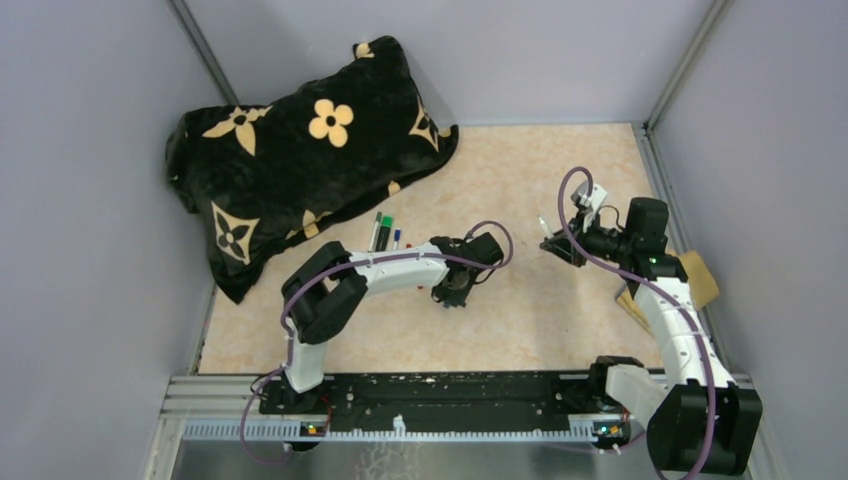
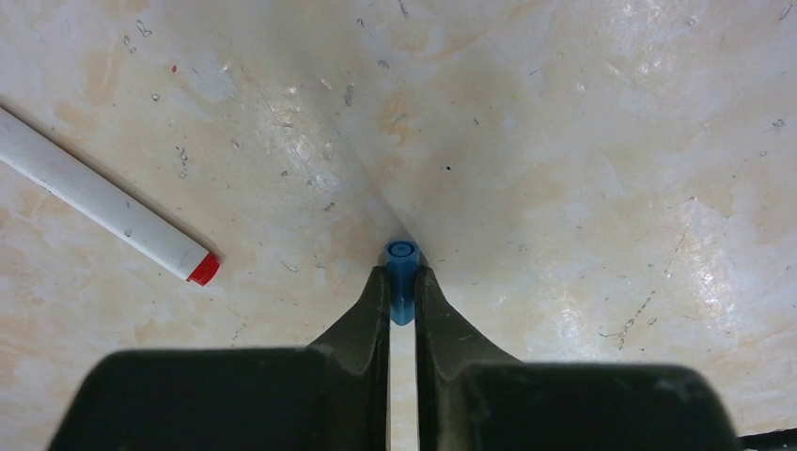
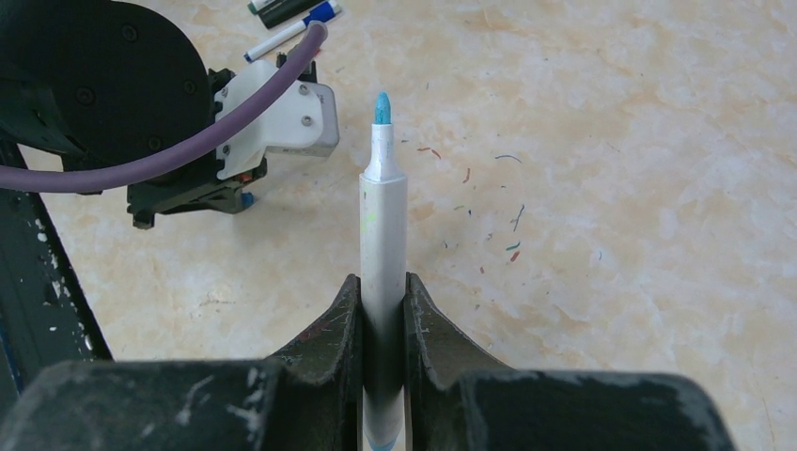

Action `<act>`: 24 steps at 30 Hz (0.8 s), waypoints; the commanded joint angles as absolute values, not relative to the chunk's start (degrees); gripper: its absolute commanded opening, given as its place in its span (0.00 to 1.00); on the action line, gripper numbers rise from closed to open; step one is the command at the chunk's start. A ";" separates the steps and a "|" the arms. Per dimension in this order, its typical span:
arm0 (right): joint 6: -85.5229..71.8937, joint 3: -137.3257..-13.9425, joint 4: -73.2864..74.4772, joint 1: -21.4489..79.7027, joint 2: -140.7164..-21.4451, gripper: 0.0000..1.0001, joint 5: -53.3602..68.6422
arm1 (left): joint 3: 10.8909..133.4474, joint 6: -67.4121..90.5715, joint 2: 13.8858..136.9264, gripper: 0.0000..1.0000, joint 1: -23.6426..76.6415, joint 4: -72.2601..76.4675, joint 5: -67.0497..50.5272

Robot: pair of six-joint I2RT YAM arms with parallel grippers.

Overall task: Insert the pens into the pen caps
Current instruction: Insert the pen cap onto the pen.

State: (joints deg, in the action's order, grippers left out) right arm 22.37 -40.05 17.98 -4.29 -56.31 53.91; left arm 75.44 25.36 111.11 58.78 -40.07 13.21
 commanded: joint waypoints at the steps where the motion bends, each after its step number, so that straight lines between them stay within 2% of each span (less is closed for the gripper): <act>1: 23.19 -40.26 16.79 -5.01 -55.80 0.00 55.51 | 73.31 24.66 114.19 0.00 58.94 -42.56 12.09; 10: 23.83 -40.12 17.20 -5.01 -55.96 0.00 57.31 | 69.33 26.08 102.09 0.00 58.92 -32.41 14.03; 24: 31.38 -40.07 22.58 -5.27 -57.84 0.00 67.74 | 43.85 24.74 72.16 0.00 58.85 5.48 10.74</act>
